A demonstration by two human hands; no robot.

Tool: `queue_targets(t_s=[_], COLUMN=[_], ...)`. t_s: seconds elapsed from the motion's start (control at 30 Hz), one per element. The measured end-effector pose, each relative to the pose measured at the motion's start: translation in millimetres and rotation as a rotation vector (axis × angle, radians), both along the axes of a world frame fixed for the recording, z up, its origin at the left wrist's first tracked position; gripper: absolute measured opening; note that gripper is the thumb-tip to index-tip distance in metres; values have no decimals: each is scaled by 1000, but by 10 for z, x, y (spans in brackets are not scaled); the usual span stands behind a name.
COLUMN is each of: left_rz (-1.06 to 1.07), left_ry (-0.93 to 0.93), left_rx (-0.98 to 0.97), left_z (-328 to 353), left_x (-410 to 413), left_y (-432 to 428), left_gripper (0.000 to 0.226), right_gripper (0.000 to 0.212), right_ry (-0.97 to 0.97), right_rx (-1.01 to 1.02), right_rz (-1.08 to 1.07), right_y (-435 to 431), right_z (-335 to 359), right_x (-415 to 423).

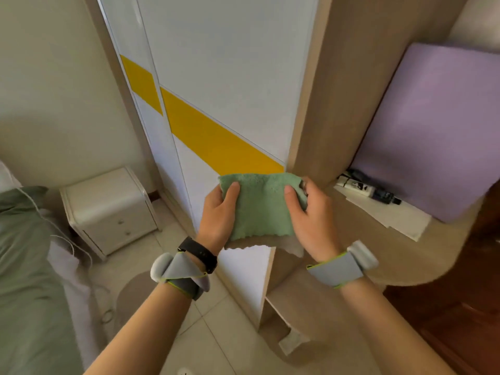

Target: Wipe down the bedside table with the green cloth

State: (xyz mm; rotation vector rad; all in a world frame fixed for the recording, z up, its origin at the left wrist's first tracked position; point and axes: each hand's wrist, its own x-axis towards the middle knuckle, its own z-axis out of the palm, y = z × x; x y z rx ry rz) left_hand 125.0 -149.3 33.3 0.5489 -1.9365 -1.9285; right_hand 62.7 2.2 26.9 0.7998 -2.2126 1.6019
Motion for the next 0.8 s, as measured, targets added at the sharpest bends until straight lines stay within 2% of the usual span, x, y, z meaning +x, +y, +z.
queue_targets(t_s=[0.07, 0.17, 0.27, 0.33, 0.4, 0.47, 0.57, 0.67, 0.73, 0.8], left_rz=[-23, -48, -63, -64, -80, -105, -153, -220, -227, -217], left_ry=[18, 20, -24, -64, -136, -196, -292, -356, -369, -369], left_rx=[-56, -146, -256, -317, -357, -393, -412, -404, -430, -444], left_z=[-70, -108, -220, -290, -357, -455, -493, -525, -536, -497], left_x=[0, -69, -286, -468, -617, -764, -858, -947, -970, -957], left_y=[376, 818, 1079, 1165, 1215, 1262, 1325, 1326, 1291, 1248], left_gripper=[30, 23, 21, 21, 17, 22, 32, 38, 36, 33], right_gripper=[17, 32, 23, 30, 27, 16, 30, 31, 34, 41], right_ry=[-29, -55, -111, -155, -215, -267, -338, -391, -418, -391], right_rx=[4, 46, 95, 118, 156, 213, 268, 278, 346, 505], right_rz=[-26, -114, -203, -238, -257, -287, -332, -348, -352, -437], right_y=[406, 886, 1251, 1403, 1477, 1553, 1612, 1629, 1627, 1608], right_z=[-49, -111, -233, -338, -413, -464, -514, -521, -545, -558], right_x=[31, -37, -270, -473, -621, -707, -780, -827, -863, -926])
